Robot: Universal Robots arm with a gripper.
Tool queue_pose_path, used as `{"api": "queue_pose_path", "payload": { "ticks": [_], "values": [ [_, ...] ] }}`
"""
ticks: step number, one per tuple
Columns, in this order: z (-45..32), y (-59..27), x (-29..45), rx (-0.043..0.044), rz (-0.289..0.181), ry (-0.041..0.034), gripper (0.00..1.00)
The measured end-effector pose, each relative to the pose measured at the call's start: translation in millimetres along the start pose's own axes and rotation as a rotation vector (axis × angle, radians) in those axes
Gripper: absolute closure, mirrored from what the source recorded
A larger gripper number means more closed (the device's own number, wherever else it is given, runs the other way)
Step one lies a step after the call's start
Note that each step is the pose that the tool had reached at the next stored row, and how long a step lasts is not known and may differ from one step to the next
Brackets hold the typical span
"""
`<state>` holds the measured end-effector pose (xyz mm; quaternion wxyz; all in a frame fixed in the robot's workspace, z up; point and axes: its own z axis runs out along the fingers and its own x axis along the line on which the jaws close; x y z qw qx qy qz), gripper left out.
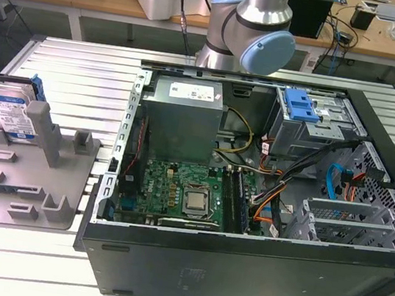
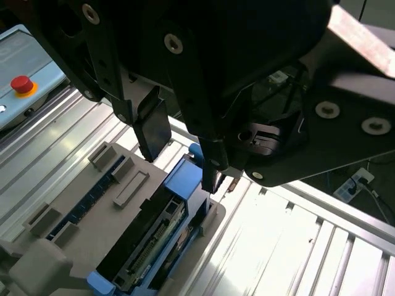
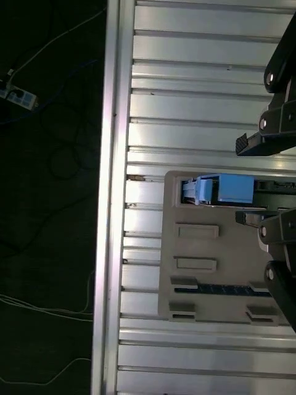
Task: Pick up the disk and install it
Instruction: 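Pick up the disk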
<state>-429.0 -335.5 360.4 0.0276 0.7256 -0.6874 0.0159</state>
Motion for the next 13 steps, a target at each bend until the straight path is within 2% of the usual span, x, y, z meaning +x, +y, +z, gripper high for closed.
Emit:
{"api": "queue_pose_path", "payload": {
  "ticks": [7, 13],
  "values": [
    [0.2, -0.5, 1.5, 0.0000, 0.001, -0.0006, 0.52],
    [3.4, -2.8, 2.9, -0.0005, 0.008, -0.0007, 0.52]
  ]
}}
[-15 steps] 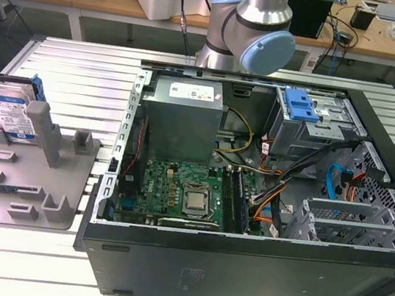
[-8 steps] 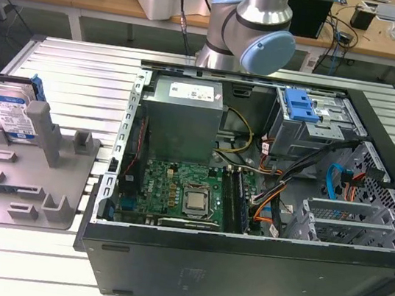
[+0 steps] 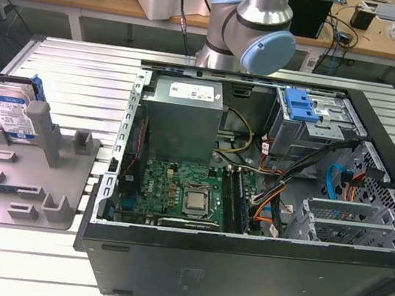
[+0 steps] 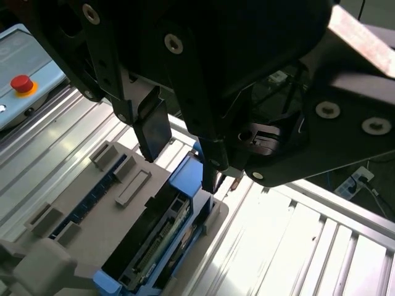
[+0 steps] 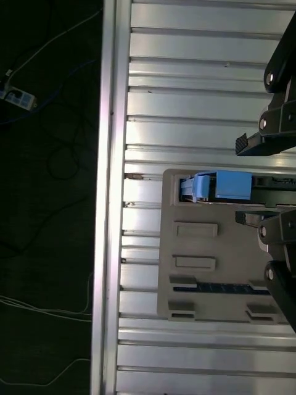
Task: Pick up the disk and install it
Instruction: 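Pick up the disk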
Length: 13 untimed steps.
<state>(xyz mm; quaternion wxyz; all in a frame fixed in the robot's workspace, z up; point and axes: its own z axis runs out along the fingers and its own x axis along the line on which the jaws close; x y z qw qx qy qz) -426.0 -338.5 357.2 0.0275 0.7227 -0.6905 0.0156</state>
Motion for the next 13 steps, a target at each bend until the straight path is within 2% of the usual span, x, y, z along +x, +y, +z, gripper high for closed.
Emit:
{"api": "queue_pose_path", "payload": {
  "ticks": [13],
  "values": [
    [8.6, -0.4, 0.3, -0.0002, 0.004, -0.0001, 0.52]
  ]
}}
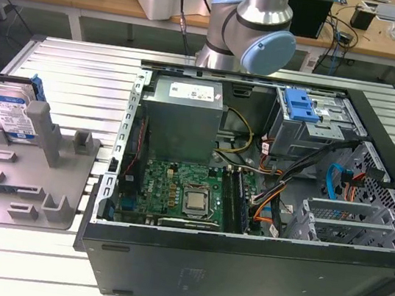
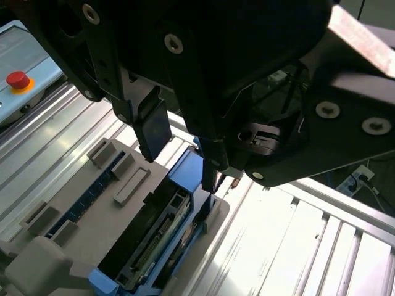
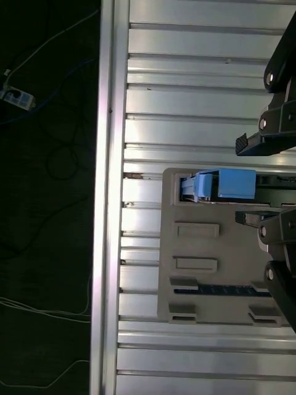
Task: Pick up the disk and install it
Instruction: 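Pick up the disk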
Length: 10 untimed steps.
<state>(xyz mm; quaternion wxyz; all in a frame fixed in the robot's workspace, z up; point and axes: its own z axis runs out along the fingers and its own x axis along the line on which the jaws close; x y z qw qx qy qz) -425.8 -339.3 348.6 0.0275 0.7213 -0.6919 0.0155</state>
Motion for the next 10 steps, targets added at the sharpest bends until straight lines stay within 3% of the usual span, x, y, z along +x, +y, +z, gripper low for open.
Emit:
{"api": "queue_pose_path", "payload": {
  "ticks": [10],
  "values": [
    [8.8, -0.2, -0.5, -0.0002, 0.002, 0.0000, 0.52]
  ]
}}
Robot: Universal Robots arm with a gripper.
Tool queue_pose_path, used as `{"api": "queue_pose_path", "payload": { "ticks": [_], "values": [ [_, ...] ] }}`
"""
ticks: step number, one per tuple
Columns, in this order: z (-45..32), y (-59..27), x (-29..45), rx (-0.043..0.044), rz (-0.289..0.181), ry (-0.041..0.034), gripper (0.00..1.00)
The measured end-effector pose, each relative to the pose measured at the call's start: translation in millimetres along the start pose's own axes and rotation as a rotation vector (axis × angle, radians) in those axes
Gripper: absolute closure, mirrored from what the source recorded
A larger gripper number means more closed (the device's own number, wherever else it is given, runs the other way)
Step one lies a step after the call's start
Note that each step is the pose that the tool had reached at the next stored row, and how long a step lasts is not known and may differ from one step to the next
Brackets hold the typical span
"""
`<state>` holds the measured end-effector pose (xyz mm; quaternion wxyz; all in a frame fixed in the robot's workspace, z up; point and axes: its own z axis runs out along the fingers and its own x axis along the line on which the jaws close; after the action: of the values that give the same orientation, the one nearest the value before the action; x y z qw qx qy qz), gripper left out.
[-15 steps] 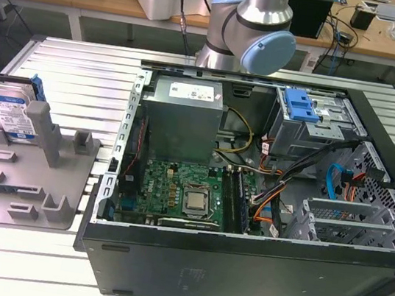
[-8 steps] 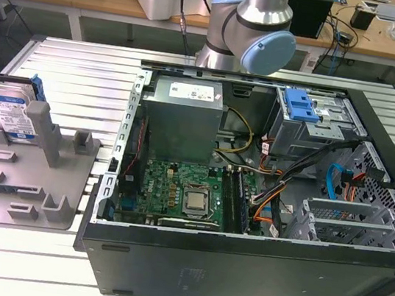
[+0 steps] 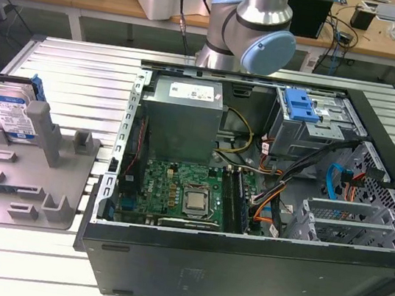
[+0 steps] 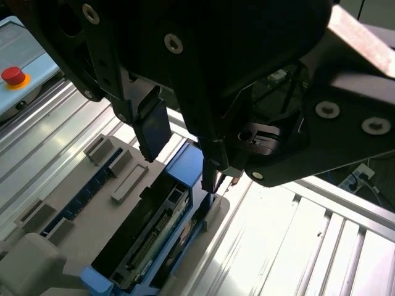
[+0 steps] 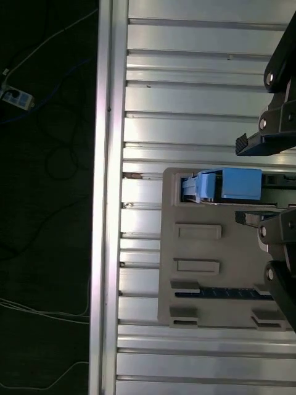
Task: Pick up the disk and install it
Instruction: 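Pick up the disk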
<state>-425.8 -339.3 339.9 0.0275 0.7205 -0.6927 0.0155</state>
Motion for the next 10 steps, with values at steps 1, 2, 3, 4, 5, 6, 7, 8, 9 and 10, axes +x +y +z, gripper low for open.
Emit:
{"api": "queue_pose_path", "payload": {
  "ticks": [1, 2, 3, 4, 5, 6, 7, 8, 9, 10],
  "values": [
    [0.4, 0.0, 0.0, 0.0001, 0.000, 0.0000, 0.52],
    [1.0, 0.0, 0.0, 0.0000, 0.000, 0.0000, 0.52],
    [1.5, 0.2, 0.0, -0.0001, 0.000, 0.0000, 0.52],
    [1.9, 0.3, 0.0, -0.0001, 0.000, 0.0001, 0.52],
    [2.4, 0.5, -0.1, 0.0000, 0.000, 0.0000, 0.52],
    [2.8, 0.7, -0.2, -0.0001, 0.001, 0.0000, 0.52],
    [3.4, 1.0, -0.2, 0.0000, 0.001, 0.0000, 0.52],
    [3.9, 1.1, -0.2, 0.0000, 0.001, 0.0000, 0.52],
    [4.4, 1.3, -0.3, 0.0000, 0.001, 0.0000, 0.52],
    [4.8, 1.4, -0.3, 0.0000, 0.001, 0.0000, 0.52]
  ]
}}
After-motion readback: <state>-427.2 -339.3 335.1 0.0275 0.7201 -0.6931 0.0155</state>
